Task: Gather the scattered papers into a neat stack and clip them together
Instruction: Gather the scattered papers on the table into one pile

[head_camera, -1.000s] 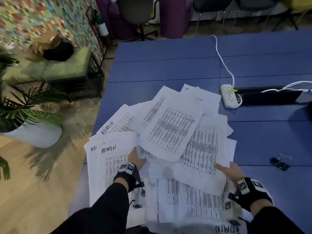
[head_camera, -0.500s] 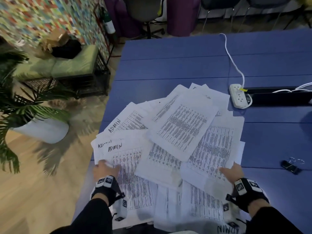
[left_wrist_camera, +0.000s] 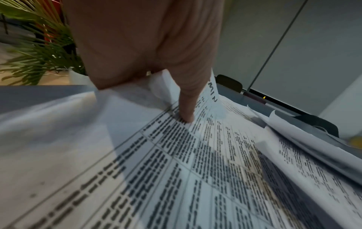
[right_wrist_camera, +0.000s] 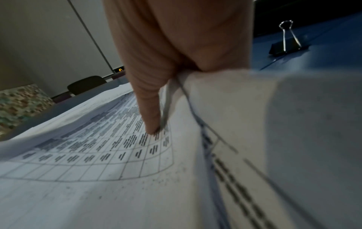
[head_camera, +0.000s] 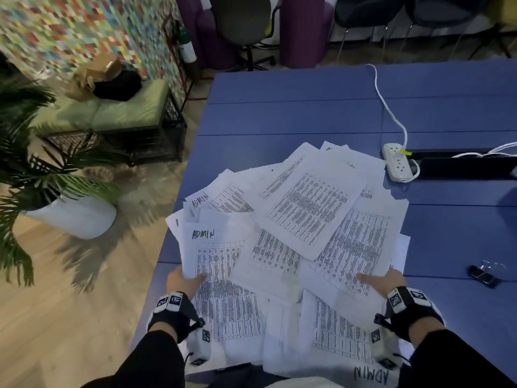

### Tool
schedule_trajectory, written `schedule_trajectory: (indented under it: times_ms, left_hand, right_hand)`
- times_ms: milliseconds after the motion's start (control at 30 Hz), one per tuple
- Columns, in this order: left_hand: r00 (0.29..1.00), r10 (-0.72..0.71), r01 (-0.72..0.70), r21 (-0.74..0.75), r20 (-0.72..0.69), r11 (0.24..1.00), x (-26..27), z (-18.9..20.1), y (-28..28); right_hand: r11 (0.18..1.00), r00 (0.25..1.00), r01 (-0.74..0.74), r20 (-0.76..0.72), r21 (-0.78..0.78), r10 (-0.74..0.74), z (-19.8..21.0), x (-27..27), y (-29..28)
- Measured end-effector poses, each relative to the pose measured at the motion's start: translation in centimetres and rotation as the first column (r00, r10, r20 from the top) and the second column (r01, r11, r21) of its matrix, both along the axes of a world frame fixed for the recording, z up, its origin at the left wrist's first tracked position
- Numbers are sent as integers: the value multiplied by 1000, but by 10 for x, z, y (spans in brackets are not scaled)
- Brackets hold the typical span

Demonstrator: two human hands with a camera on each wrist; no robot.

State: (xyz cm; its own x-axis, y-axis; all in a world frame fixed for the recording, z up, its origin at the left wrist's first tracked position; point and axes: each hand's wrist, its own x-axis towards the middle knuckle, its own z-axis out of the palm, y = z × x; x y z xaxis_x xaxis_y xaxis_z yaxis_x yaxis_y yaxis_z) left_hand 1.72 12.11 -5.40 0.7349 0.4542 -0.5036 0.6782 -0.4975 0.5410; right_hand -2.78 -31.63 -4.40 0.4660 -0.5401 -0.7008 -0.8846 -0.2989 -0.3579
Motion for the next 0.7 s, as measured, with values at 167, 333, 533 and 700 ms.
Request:
schedule_trajectory:
  times_ms: [167, 333, 533, 700]
  left_hand:
    - [994, -51, 30, 212, 96, 977, -6, 7, -6]
    - [965, -202, 147, 297, 165, 944, -9, 31, -19]
    - [912, -44, -9, 127, 408, 992, 0, 60, -18]
    - [871, 71, -122, 74, 485, 990, 15, 90, -26]
  right_hand:
    - [999, 999, -9, -50, -51, 6, -4, -13, 2]
    - [998, 999, -10, -42, -58, 8, -4, -17, 4]
    - [999, 999, -24, -31, -39, 23, -3, -19, 5]
    - [999, 999, -37, -24, -41, 36, -6, -19, 3]
